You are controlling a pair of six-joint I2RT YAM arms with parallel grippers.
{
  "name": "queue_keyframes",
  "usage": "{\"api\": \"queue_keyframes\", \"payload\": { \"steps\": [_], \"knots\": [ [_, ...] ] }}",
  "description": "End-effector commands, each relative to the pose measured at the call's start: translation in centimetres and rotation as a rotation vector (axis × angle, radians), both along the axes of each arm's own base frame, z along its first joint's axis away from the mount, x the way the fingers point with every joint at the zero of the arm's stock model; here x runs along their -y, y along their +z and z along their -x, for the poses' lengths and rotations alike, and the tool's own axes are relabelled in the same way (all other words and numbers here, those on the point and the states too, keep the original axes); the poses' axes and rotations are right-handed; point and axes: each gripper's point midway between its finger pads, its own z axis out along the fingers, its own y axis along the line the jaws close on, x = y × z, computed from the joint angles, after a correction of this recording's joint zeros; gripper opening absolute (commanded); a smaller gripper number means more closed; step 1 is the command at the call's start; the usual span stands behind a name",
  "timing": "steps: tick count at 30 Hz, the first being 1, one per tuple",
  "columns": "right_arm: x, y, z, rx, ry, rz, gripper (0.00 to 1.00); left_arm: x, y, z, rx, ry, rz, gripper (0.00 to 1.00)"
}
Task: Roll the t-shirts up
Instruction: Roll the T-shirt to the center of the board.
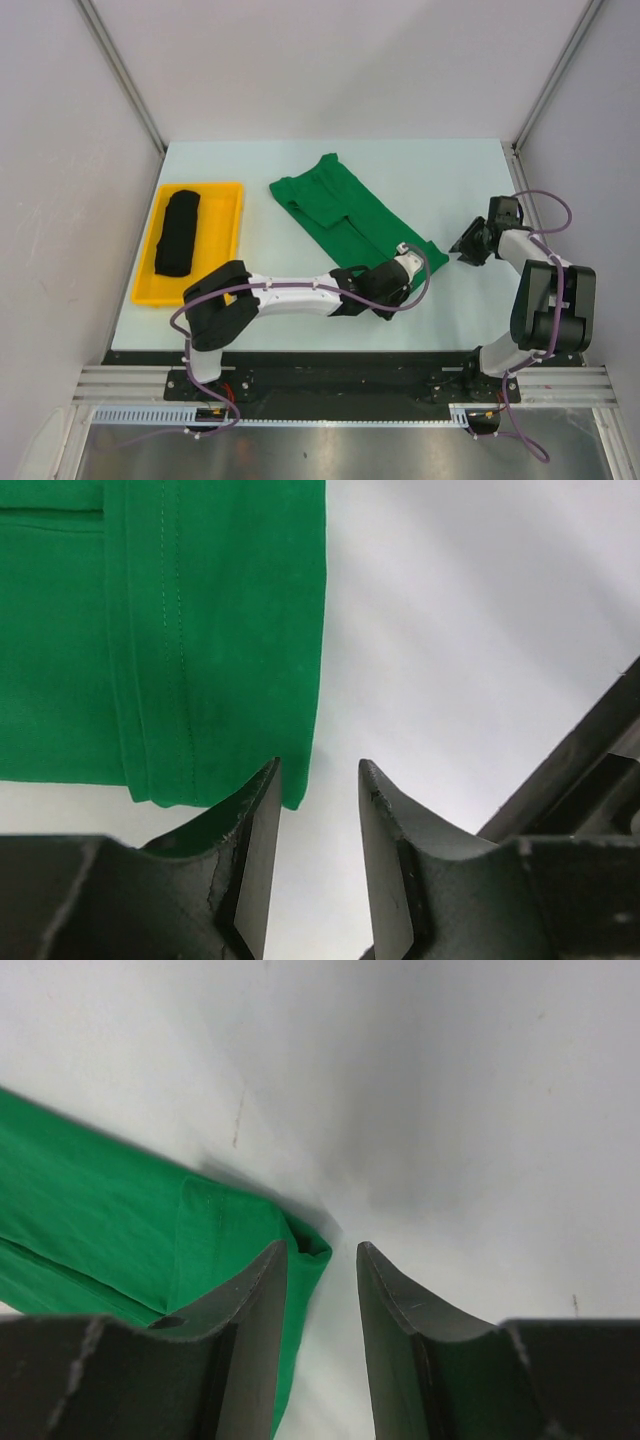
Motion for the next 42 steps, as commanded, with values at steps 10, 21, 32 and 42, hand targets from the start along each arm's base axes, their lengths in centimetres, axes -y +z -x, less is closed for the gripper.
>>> {"api": "queue_keyframes", "payload": {
  "steps": [10,21,32,42],
  "knots": [
    [-1.7,-1.5,-0.2,-0.021,0.026,0.000,0.37,-0.2,-1.6,-0.5,0.044,0.012,-0.067,0.43],
    [-1.5,-2.5,0.1,-0.042,0.018,0.008,0.29,0.2,-1.7,0.4,0.045,-0.023,-0.060,0.53],
    [-1.6,-2.2,0.7,-0.042,0.029,0.024,0.36,-0.2,-3.4,0.2,0.053,-0.012,-0.089,0.48],
    [-1.9,-2.2,0.8,-0.043,0.029,0.010,0.25,-0.9,-4.8,0.0,0.061,0.003,-0.115,0.21]
  ]
}}
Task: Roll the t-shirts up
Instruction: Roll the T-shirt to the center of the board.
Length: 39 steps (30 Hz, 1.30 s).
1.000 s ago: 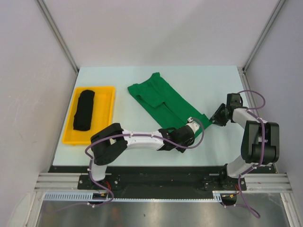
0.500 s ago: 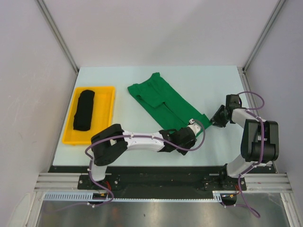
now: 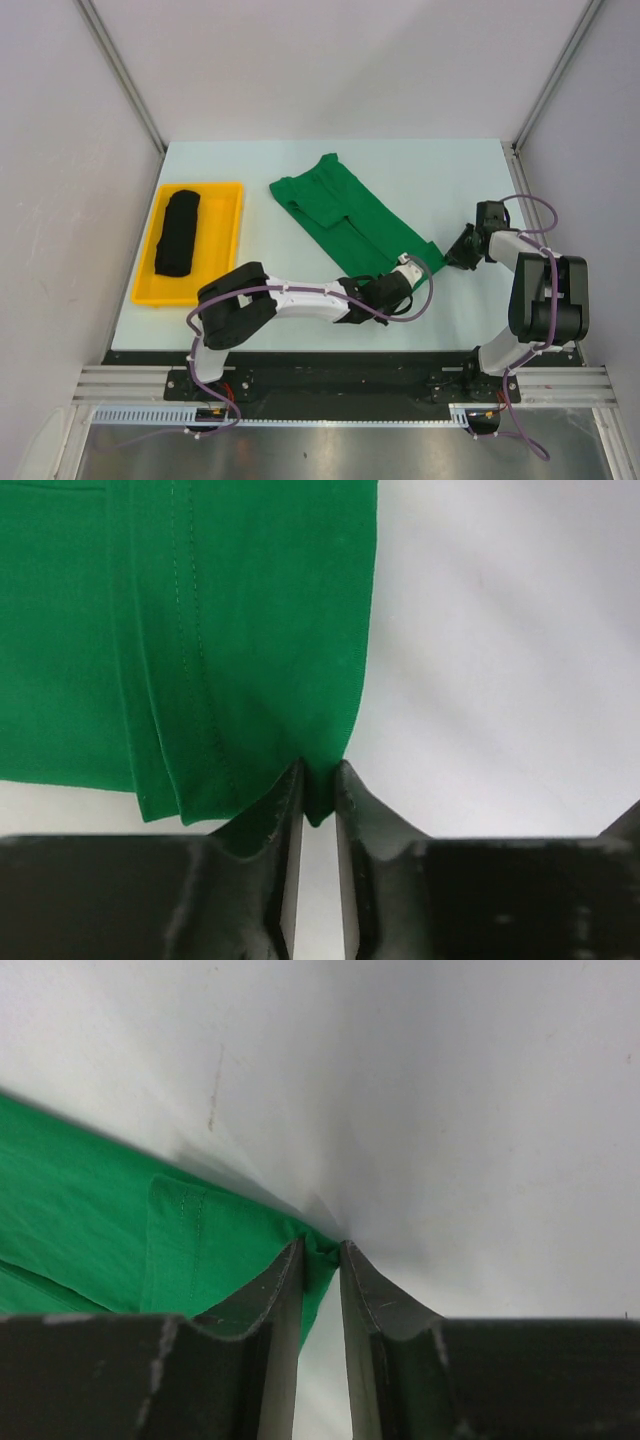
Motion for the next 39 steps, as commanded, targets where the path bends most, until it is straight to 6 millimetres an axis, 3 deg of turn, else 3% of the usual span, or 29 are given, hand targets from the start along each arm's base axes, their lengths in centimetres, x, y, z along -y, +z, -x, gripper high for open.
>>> {"api": "queue_keyframes", "payload": {
  "steps": [1,4,8,14,19,25,31,39],
  "knots": [
    [0.0,0.4,0.2,0.011,-0.010,0.001,0.24,-0.2,-1.0,0.5,-0.005,-0.019,-0.004,0.15],
    [0.3,0.8,0.2,0.017,-0.023,0.014,0.17,0.3,-0.3,1.1,-0.017,-0.044,0.035,0.01],
    [1.6,0.5,1.1,-0.024,-0.060,0.044,0.00,1.0,1.1,2.3,-0.053,-0.087,0.117,0.00],
    [4.5,-0.1,3.4,-0.134,-0.138,0.144,0.00,1.2,2.3,4.9,-0.143,-0.143,0.226,0.00],
    [6.2,0.5,4.2,-0.151,-0.178,0.220,0.00,0.9,2.3,6.2,-0.194,-0.172,0.259,0.00],
    [6.4,1.5,3.8,-0.200,-0.199,0.239,0.00,0.5,2.6,7.2,-0.237,-0.187,0.283,0.00],
    [5.0,2.1,2.6,-0.203,-0.173,0.278,0.00,0.0,3.9,6.1,-0.289,-0.155,0.352,0.00],
    [3.9,2.3,1.3,-0.214,-0.169,0.290,0.00,-0.9,3.0,5.0,-0.358,-0.149,0.371,0.00]
  ]
}}
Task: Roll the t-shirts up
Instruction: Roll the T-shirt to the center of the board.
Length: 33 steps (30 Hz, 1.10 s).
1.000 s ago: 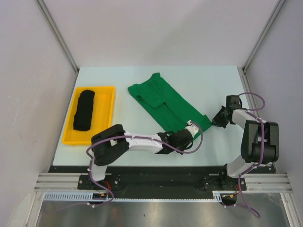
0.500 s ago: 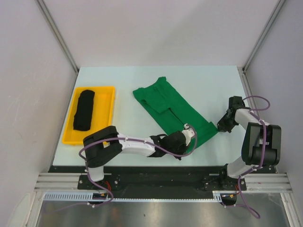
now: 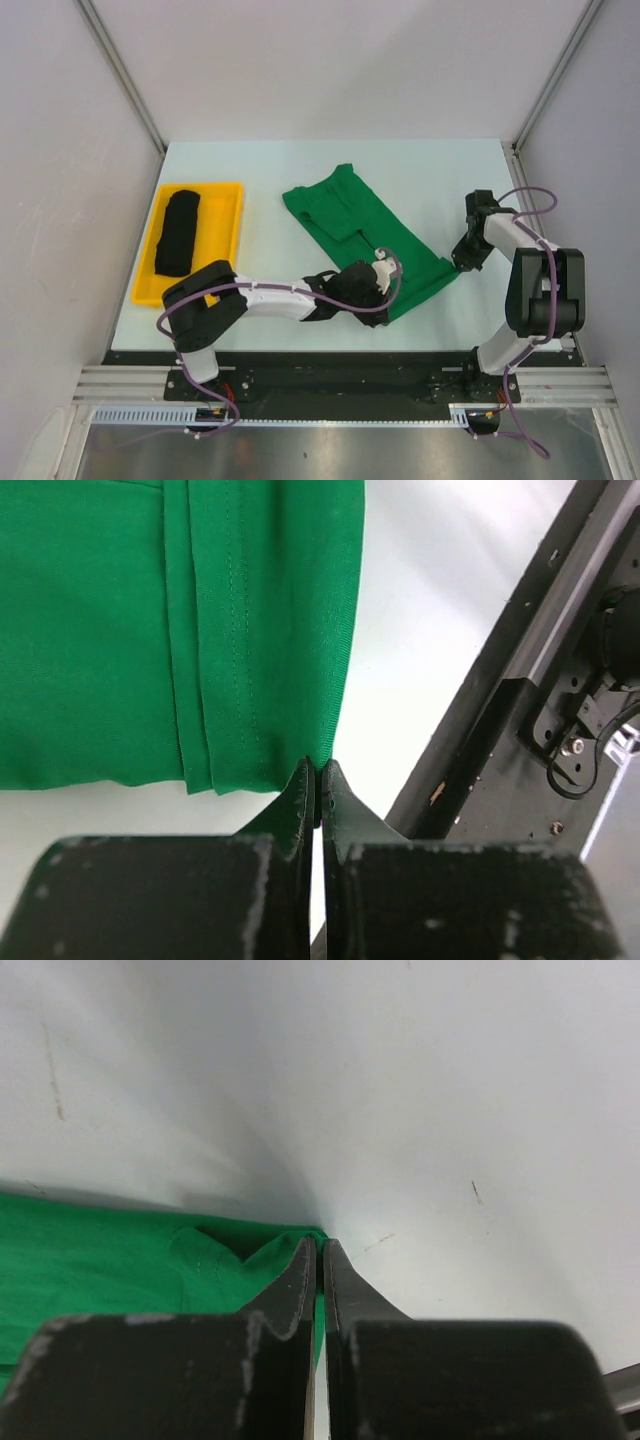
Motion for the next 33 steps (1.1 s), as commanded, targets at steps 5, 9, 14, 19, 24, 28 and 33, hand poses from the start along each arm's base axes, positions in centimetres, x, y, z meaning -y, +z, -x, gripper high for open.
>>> {"api": "queue_keyframes", "payload": {
  "steps": [5,9,14,19,24,28,33],
  "knots": [
    [1.0,1.3,-2.8,0.045,-0.054,0.065,0.10,-1.2,-0.3,0.4,-0.114,-0.019,0.031,0.00],
    [0.9,2.5,-3.0,0.083,-0.041,0.079,0.28,-1.3,-0.9,0.3,-0.135,-0.010,0.027,0.00],
    [1.8,4.2,-2.5,0.118,-0.053,0.120,0.44,-1.4,-1.3,0.3,-0.154,0.005,0.033,0.00],
    [1.0,4.3,-1.3,0.123,-0.033,0.082,0.46,-1.5,-1.3,0.1,-0.164,0.026,0.036,0.00],
    [0.7,3.8,0.6,0.153,-0.042,0.024,0.53,-1.3,-1.1,-0.1,-0.171,0.035,0.044,0.00],
    [-0.6,3.3,2.2,0.206,-0.030,-0.061,0.55,-1.3,-1.1,-0.1,-0.176,0.038,0.050,0.00],
    [-0.9,3.0,2.9,0.236,-0.053,-0.078,0.52,-1.4,-1.0,-0.1,-0.174,0.043,0.052,0.00]
  ]
}}
